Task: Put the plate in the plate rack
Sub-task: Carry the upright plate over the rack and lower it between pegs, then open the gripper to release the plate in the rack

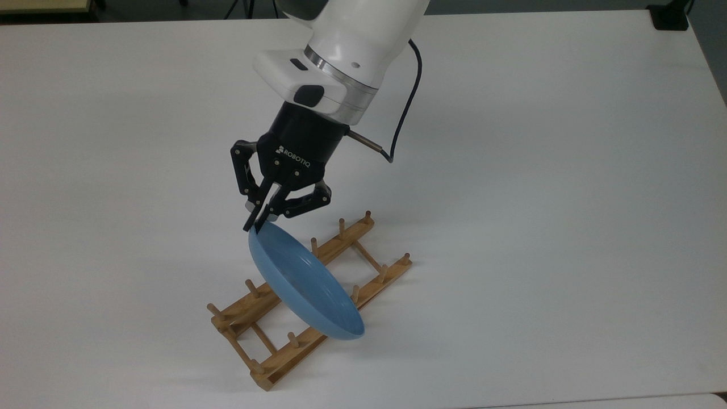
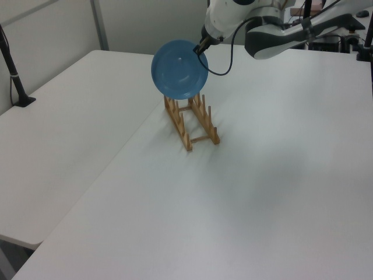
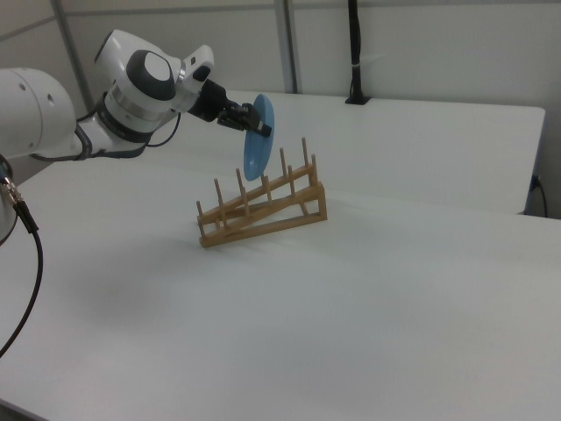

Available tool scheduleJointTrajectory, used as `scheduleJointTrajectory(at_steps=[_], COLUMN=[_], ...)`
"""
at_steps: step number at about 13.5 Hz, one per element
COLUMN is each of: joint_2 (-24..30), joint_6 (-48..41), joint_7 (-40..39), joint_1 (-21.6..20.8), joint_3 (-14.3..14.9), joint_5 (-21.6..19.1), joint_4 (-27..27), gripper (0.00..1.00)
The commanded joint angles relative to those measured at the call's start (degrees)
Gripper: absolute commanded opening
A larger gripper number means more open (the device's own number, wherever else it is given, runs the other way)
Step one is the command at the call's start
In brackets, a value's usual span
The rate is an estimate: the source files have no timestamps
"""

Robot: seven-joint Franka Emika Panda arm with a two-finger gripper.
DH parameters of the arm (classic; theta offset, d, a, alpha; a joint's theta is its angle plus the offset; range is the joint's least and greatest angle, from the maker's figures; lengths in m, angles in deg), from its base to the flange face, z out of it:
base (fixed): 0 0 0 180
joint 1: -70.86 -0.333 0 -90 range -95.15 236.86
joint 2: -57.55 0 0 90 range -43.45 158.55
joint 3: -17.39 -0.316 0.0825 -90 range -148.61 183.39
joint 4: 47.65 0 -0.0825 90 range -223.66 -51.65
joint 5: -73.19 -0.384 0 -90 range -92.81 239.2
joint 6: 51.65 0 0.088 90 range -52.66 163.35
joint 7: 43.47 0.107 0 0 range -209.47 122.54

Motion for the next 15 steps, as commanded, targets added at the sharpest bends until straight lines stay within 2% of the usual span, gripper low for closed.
scheduleJointTrajectory(at_steps=[1, 8, 9, 10, 11, 12, 14, 15], joint_2=[-0.01, 0.43, 0.61, 0.78, 1.05, 1.40, 2.71, 3.59], joint_6=[3.48, 3.92, 3.83, 3.83, 3.66, 3.40, 2.61, 0.17], joint_7=[0.93, -2.76, -3.29, -3.29, -2.77, -2.68, -2.85, -3.20], joint_1=[-0.53, -1.84, -1.93, -1.85, -1.85, -1.85, -2.54, -2.90], joint_3=[0.44, 0.44, 0.44, 0.36, 0.36, 0.36, 0.27, 0.27], joint_5=[4.35, 5.85, 5.85, 5.68, 5.06, 4.97, 2.44, -1.41], joint_4=[-1.59, -5.98, -6.51, -6.43, -6.25, -5.99, -5.99, -5.82], gripper=[0.00, 0.00, 0.12, 0.33, 0.88, 1.00, 1.00, 1.00])
